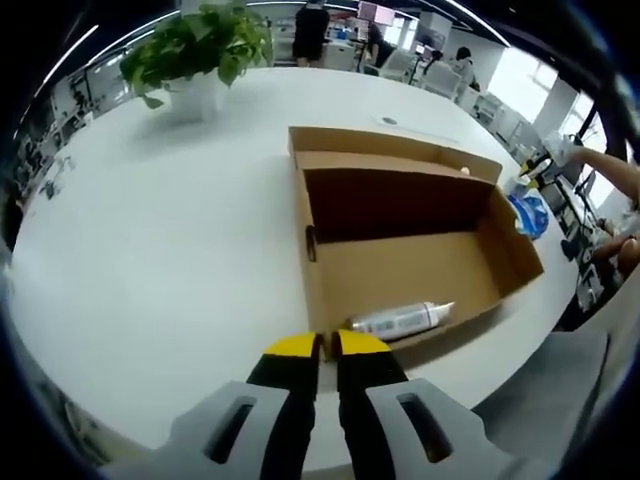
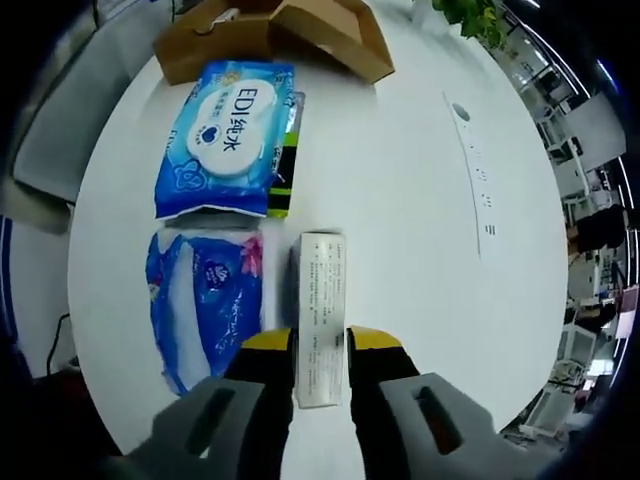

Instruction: Operate the shoe box by opening the lid, removing the specified soft item, and placing it in the target area until the item is outside and the box remains undamaged.

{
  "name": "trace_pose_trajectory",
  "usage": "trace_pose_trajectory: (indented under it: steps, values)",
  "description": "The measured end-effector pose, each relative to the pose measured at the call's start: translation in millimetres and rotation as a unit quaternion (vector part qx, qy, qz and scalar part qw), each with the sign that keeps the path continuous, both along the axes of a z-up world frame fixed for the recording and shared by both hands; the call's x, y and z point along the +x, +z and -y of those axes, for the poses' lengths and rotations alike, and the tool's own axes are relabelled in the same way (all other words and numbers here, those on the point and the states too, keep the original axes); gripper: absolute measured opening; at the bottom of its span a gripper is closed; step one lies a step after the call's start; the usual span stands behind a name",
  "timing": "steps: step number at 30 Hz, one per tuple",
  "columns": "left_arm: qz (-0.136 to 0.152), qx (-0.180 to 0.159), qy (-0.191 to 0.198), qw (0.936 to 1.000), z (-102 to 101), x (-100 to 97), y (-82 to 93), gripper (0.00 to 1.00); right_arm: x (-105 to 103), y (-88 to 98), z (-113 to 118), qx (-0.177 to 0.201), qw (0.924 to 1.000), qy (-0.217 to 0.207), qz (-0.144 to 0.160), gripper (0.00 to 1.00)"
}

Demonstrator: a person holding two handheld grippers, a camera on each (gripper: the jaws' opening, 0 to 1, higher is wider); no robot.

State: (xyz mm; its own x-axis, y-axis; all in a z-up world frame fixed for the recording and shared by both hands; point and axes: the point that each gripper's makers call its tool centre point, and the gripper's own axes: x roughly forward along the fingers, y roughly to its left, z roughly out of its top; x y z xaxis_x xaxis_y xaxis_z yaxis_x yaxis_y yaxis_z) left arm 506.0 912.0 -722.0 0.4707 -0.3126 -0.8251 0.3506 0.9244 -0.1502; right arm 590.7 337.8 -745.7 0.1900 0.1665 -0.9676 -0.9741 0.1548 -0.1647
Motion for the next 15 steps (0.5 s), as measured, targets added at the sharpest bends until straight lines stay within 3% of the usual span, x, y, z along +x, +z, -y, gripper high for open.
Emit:
trace_pose_trajectory:
  steps: [6,15]
  values:
    - [0.012,0.023,-0.03,0.9992,3,4.7,2.8,0.04,-2,10.3,0,0.01,0.9996,-0.017,0.018,0.26]
    - [0.034,0.048,-0.093,0.9939,15,13.9,20.0,0.15,-18,34.9,-10,0.049,0.9944,-0.084,0.042,0.37]
